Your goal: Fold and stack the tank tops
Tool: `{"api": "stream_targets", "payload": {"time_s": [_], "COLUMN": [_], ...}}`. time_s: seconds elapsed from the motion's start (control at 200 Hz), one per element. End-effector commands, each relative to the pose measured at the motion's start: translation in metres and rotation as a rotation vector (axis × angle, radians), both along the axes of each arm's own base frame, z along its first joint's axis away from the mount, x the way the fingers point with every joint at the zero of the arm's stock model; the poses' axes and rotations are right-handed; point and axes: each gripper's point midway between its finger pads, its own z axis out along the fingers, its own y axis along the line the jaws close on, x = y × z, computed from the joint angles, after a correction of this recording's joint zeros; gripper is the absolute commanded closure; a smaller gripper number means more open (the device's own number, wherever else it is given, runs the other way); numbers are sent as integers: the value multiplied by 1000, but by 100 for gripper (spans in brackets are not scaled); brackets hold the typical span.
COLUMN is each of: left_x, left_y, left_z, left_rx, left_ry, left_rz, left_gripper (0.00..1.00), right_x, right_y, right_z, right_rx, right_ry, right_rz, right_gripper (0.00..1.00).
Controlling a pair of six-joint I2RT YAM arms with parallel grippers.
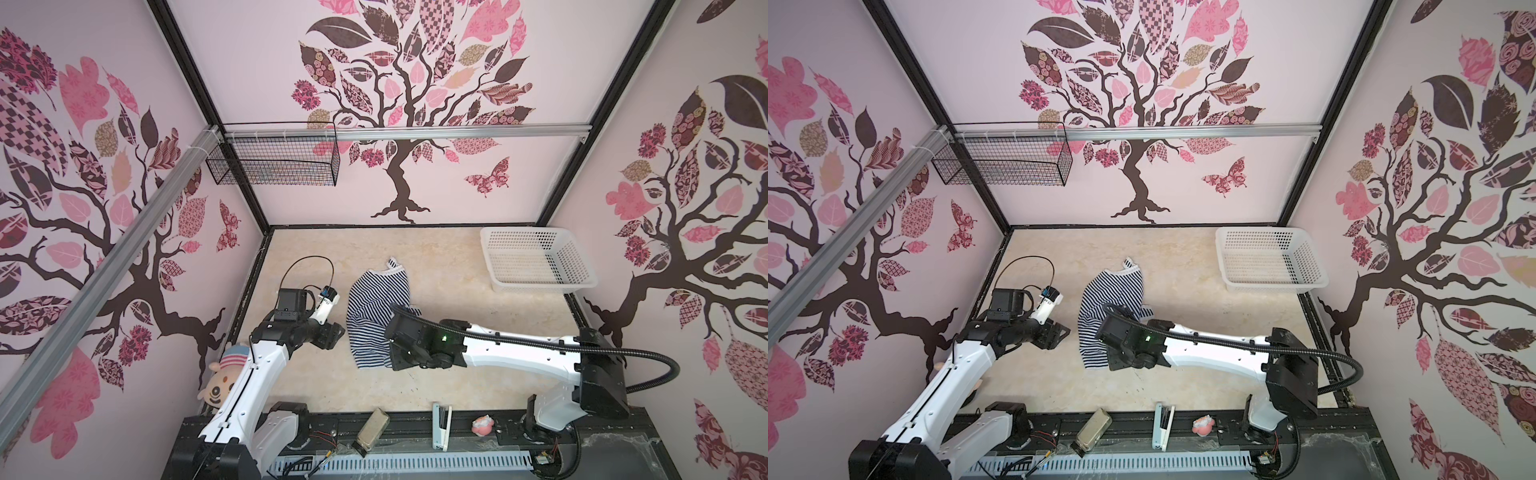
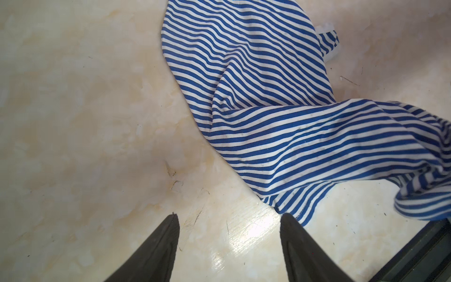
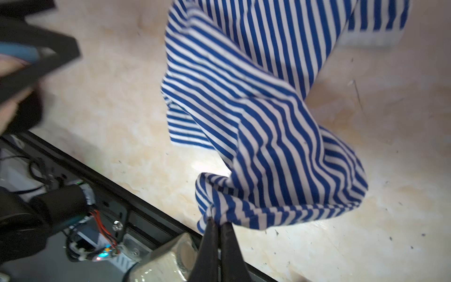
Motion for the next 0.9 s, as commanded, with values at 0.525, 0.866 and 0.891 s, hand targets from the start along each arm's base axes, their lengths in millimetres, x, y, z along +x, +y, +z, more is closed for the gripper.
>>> {"api": "stream_targets", "payload": {"time_s": [0.525, 0.866, 0.891], "left_x": [0, -6, -6], "left_y": [-35, -83, -86], "left_z": [21, -19, -22], "left_rx": [46, 221, 231], "left_ry": [-77, -48, -48], "left_rz": [-188, -380, -387], "left_gripper": [29, 27, 27], "right_x": [169, 188, 189], "right_y": [-108, -136, -137], "right_z": [61, 36, 35], "right_rx": [106, 95, 93], "right_ry": [-107, -60, -54], "right_rz": [-345, -430, -432], "right_gripper": [100, 100, 100]}}
